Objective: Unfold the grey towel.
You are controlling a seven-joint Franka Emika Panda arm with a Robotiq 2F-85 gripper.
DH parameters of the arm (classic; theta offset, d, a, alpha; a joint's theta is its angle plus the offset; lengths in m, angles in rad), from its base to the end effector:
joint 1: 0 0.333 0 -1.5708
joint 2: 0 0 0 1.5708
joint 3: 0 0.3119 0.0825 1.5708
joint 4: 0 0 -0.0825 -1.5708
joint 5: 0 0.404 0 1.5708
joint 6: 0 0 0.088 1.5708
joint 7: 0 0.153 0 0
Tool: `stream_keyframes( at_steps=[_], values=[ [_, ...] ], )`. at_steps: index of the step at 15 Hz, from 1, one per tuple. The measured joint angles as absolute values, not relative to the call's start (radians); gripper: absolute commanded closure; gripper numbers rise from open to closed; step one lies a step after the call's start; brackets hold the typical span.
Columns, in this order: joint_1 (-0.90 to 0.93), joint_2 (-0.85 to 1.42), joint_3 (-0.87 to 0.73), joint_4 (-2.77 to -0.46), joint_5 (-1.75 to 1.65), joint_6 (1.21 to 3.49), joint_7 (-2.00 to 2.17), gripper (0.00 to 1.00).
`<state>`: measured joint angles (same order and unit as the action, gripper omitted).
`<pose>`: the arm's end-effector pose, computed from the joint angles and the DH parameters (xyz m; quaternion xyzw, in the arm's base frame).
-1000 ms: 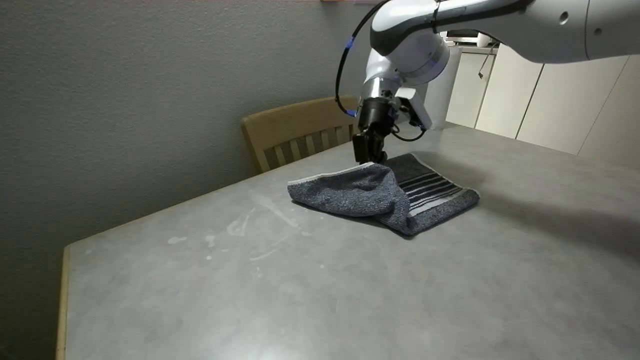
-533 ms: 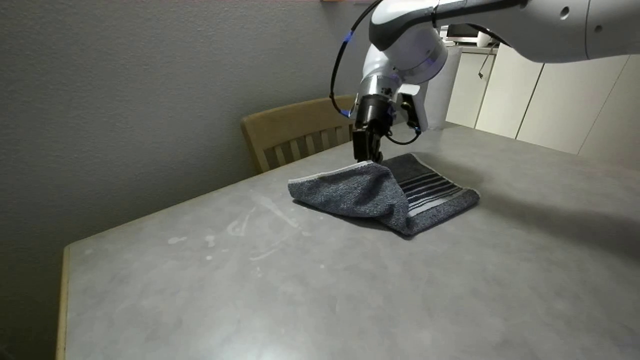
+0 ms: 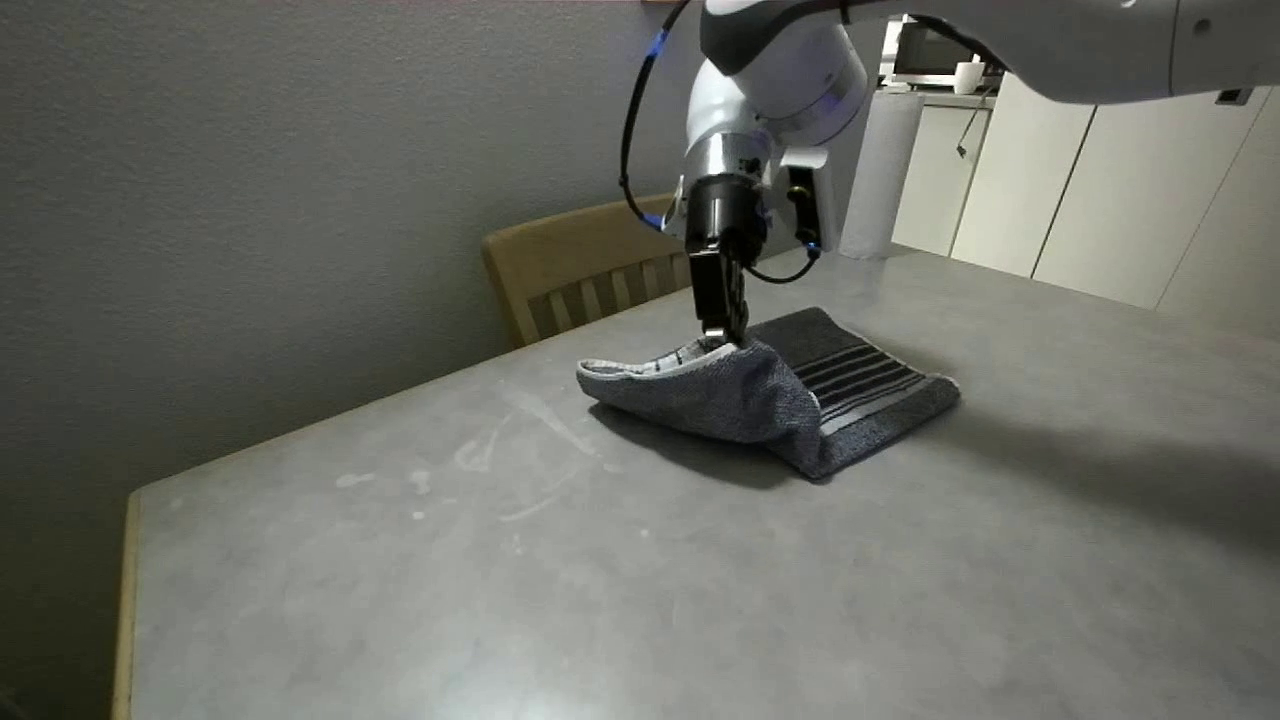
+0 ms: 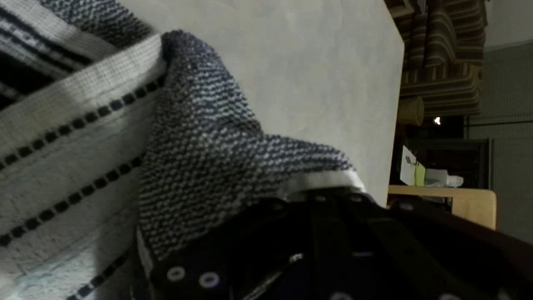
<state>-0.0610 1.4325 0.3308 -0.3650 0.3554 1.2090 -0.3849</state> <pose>0.7265 0.1147 0.1546 -0.8754 -0.2238 0.2056 0.3758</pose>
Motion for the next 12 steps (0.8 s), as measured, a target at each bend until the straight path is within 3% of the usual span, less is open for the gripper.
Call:
stream_keyframes(
  at_steps=[12],
  values=[
    [0.060, 1.388, 0.293, -0.357, 0.269, 1.149, -0.436, 1.00]
  ],
)
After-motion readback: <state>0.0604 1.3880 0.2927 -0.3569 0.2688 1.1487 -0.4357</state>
